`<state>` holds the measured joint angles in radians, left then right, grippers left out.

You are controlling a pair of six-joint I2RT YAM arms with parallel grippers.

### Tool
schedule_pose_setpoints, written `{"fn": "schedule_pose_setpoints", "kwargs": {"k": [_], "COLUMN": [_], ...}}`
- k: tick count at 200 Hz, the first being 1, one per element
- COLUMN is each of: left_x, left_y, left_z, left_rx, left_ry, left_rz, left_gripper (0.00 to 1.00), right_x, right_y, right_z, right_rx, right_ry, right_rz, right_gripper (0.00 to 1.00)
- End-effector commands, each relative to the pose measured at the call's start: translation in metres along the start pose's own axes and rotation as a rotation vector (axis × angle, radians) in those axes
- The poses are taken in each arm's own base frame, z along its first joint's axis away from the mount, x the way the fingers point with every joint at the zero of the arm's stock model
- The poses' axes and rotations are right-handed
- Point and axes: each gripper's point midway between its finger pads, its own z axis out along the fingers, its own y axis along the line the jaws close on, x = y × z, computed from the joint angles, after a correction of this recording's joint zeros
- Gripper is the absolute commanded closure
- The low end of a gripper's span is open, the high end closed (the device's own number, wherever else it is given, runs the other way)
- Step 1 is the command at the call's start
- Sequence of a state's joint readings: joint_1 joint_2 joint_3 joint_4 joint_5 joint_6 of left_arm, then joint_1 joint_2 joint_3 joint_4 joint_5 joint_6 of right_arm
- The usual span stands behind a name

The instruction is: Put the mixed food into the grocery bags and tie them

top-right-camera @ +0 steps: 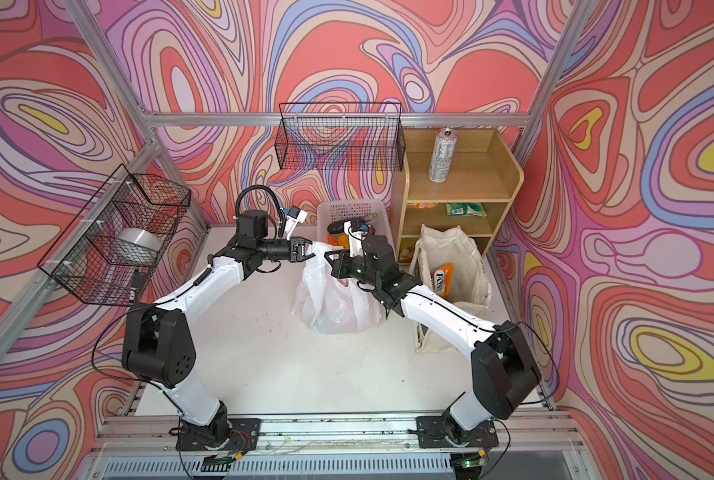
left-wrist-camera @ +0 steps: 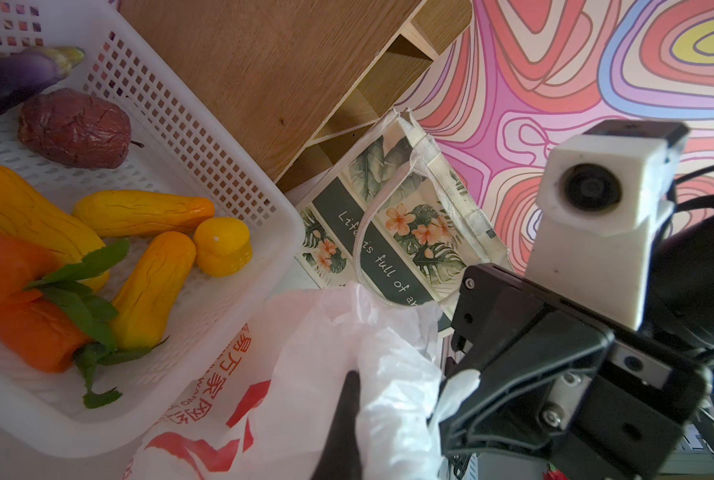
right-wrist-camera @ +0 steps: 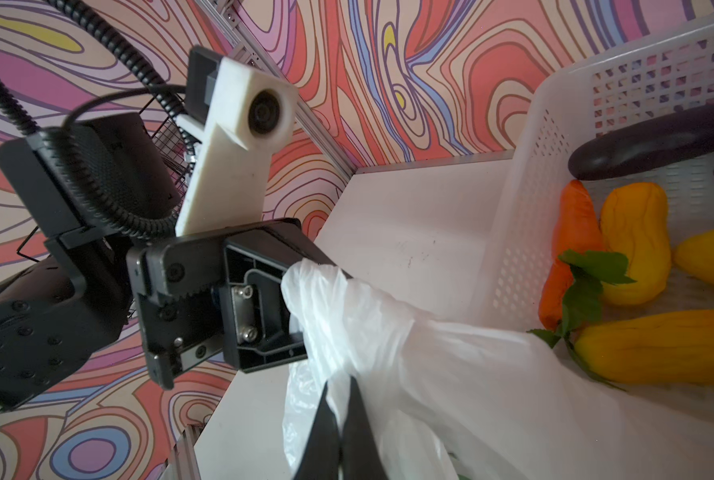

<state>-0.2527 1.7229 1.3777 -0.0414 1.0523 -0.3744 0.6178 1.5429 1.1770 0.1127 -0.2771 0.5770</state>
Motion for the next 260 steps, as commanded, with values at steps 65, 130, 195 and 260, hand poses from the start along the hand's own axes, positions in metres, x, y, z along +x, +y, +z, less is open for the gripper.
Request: {"fn": "schedule_pose_setpoints", "kwargs": {"k": [65,130,195,260], "left_x": [-0.025,-0.023,-0.030,0.010], "left_y": [-0.008,0.008,-0.005,-0.007], "left_z": [-0.022,-0.025,-0.027,-0.030], "left_rx": [-0.037,-0.142,-0.104,-0.079], "left_ry": [-0.098,-0.103,-0.113,-0.019], "left_rz": [0.094,0.044,0.056,0.067], "left_gripper": [0.97,1.00,1.00,0.84], "right_x": [0.007,0.030,0.112,0.084], "right_y": [0.024,0.056,-0.015,-0.002], "right_z": [-0.019,-0.029,-0.002,0.002], "right_rx": [-0.044,-0.135,0.024,-0.002], "right_ry": [0.095,0.168,0.260,0.175], "right_rz": [0.015,0.026,0.101,0.075], "right_gripper": [1.00,1.00,1.00,1.00]}}
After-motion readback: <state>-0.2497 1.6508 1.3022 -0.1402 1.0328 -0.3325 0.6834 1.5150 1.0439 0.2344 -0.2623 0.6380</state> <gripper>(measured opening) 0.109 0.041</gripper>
